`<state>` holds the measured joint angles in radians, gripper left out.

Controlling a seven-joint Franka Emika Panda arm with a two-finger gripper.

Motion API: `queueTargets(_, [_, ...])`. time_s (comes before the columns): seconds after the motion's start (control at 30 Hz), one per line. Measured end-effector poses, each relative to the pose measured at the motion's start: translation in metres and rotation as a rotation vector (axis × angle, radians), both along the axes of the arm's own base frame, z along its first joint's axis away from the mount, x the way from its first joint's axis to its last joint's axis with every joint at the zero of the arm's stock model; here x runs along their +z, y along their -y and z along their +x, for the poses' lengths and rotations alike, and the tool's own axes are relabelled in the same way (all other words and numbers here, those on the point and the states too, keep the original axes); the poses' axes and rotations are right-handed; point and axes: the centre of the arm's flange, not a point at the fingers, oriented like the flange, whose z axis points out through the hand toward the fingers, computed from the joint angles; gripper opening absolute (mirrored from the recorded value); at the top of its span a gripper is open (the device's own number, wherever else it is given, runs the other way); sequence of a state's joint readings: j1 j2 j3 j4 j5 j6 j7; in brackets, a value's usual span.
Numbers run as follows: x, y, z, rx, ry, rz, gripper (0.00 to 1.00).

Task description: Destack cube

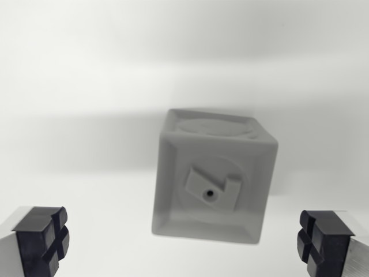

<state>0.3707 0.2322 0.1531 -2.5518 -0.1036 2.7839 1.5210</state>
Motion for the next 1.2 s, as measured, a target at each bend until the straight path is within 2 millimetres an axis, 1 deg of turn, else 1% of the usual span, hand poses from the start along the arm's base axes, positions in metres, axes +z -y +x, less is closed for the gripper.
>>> queueTargets(0.8, [0.099,0.001,-0.001,-0.002,0.0,-0.001,1.0])
queueTargets(0.93, [0.119,0.001,-0.001,0.0,0.002,-0.001,1.0])
queueTargets(1.2, [0.152,0.0,-0.001,0.001,0.002,-0.003,1.0])
